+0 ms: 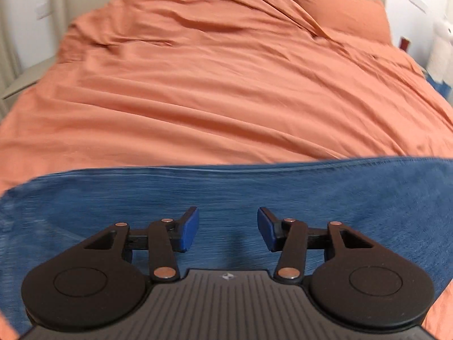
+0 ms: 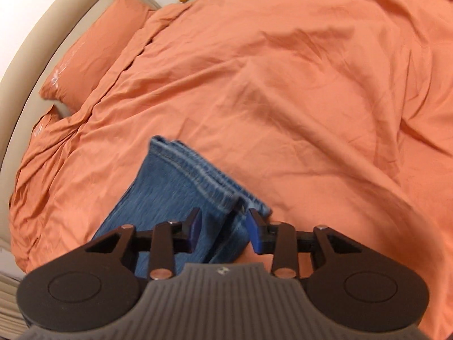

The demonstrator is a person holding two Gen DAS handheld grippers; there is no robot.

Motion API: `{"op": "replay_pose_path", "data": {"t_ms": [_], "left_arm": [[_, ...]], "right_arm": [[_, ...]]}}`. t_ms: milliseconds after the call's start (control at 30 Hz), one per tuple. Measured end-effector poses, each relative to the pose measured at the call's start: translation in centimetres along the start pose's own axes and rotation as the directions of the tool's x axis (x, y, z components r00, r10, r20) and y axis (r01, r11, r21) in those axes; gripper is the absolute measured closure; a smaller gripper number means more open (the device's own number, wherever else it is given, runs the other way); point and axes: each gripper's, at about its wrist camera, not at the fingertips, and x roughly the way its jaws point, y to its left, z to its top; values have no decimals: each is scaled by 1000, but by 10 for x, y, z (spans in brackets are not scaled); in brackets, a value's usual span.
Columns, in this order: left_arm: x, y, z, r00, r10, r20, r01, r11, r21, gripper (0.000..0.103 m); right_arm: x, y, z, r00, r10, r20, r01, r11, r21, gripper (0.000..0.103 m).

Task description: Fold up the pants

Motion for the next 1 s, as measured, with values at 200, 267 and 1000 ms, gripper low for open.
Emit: {"op": "replay_pose_path", "data": {"t_ms": [200, 267, 1000], "left_arm": [[28, -50, 1, 999, -44, -6, 44, 997, 64, 50], [33, -61, 2, 998, -57, 5, 56, 995, 78, 50], [56, -105, 20, 986, -164, 33, 159, 980, 116, 50]], "right_arm": [[7, -1, 9, 997, 79, -21, -79, 997, -17, 102], [-16, 9, 12, 992, 121, 44, -118, 990, -75, 103], [19, 80, 18, 996, 88, -12, -85, 906, -414, 77]]}}
